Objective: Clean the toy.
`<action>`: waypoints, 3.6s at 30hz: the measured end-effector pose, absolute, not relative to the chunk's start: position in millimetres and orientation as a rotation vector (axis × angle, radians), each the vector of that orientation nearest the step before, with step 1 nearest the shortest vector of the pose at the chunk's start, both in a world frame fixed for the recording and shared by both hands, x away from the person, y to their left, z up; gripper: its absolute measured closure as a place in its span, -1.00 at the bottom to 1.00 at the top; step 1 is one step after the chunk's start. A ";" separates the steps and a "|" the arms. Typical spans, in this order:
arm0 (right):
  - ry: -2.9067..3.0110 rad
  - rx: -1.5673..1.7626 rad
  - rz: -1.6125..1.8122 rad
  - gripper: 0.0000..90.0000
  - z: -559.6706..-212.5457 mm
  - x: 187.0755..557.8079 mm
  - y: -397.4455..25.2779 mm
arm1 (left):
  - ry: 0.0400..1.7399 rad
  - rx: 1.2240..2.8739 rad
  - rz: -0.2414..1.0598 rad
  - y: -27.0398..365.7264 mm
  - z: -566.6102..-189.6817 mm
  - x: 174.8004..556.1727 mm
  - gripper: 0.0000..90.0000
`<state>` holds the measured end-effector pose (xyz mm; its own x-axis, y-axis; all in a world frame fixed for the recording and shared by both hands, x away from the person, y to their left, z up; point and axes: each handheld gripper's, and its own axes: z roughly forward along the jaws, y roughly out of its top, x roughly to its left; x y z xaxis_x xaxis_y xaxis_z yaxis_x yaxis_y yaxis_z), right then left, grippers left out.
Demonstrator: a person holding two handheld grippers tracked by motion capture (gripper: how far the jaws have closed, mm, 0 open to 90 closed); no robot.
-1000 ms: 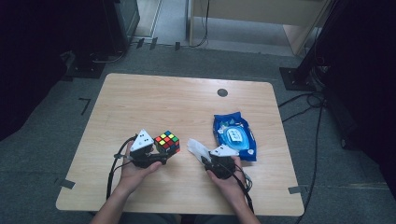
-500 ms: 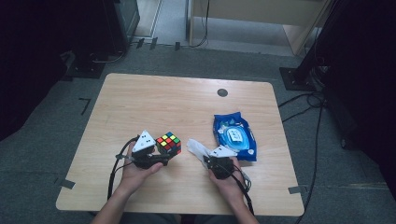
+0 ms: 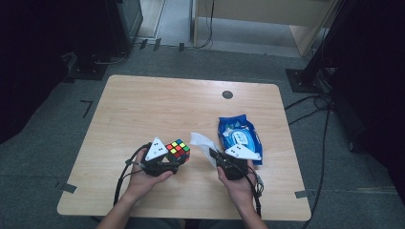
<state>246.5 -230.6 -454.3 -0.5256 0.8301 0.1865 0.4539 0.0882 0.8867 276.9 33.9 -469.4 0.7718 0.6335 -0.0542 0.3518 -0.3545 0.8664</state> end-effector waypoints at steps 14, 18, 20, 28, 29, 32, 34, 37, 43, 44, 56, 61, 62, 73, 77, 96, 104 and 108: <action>2.083 1.099 1.598 1.00 -426.5 223.0 -186.9 | 0.632 2.048 0.459 1.2 -475.4 256.1 -0.25; 2.119 1.084 1.573 1.00 -434.2 222.8 -172.2 | 0.625 2.031 0.446 -0.8 -473.4 253.2 -0.25; 2.122 1.084 1.563 1.00 -436.7 224.5 -172.0 | 0.625 2.023 0.432 -0.3 -472.1 252.6 -0.25; 2.091 1.094 1.550 1.00 -440.4 227.9 -176.5 | 0.606 2.021 0.431 -0.3 -470.0 250.4 -0.25; 2.078 1.098 1.548 1.00 -440.8 229.9 -180.1 | 0.605 2.019 0.434 -0.3 -469.6 250.1 -0.25; 2.056 1.113 1.531 1.00 -441.8 232.7 -184.9 | 0.609 2.012 0.421 0.7 -469.0 250.5 -0.25; 2.035 1.140 1.518 1.00 -443.7 236.9 -192.0 | 0.608 2.012 0.422 1.4 -468.7 250.9 -0.25; 2.013 1.227 1.432 1.00 -450.5 246.8 -206.7 | 0.607 1.980 0.411 5.4 -465.5 251.8 -0.25; 1.987 1.301 1.445 1.00 -452.2 250.3 -218.7 | 0.618 2.016 0.430 7.9 -467.1 255.3 -0.25; 1.981 1.287 1.465 1.00 -448.1 248.4 -217.8 | 0.625 2.023 0.425 7.4 -468.8 255.9 -0.25; 2.085 1.133 1.644 1.00 -438.5 226.0 -177.8 | 0.619 2.002 0.400 1.7 -466.2 251.1 -0.25; 2.060 1.152 1.629 1.00 -441.9 231.3 -186.0 | 0.609 2.003 0.406 2.1 -466.3 250.6 -0.25; 2.049 1.161 1.623 1.00 -442.7 232.3 -187.7 | 0.608 2.003 0.405 2.0 -466.4 250.5 -0.25; 2.059 1.388 1.401 1.00 -474.4 261.4 -221.0 | 0.647 1.929 0.377 16.3 -457.1 257.7 -0.25; 2.017 1.438 1.399 0.77 -479.5 264.1 -230.3 | 0.715 1.907 0.367 30.8 -456.8 267.4 -0.25; 2.150 1.155 1.675 -0.50 -478.0 243.0 -166.9 | 0.817 1.788 0.286 49.0 -446.9 276.6 -0.25; 2.077 1.146 1.664 -0.28 -477.0 238.6 -159.3 | 0.802 1.817 0.257 35.3 -450.2 272.8 -0.25; 2.092 1.071 1.598 -0.25 -478.0 238.4 -160.1 | 0.811 1.836 0.232 35.5 -451.6 274.9 -0.25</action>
<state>238.4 -160.1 -478.0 -0.6775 0.7087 0.1968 0.3764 0.1041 0.9206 274.9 35.5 -451.6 0.7497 0.6269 -0.2120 0.4202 -0.2036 0.8843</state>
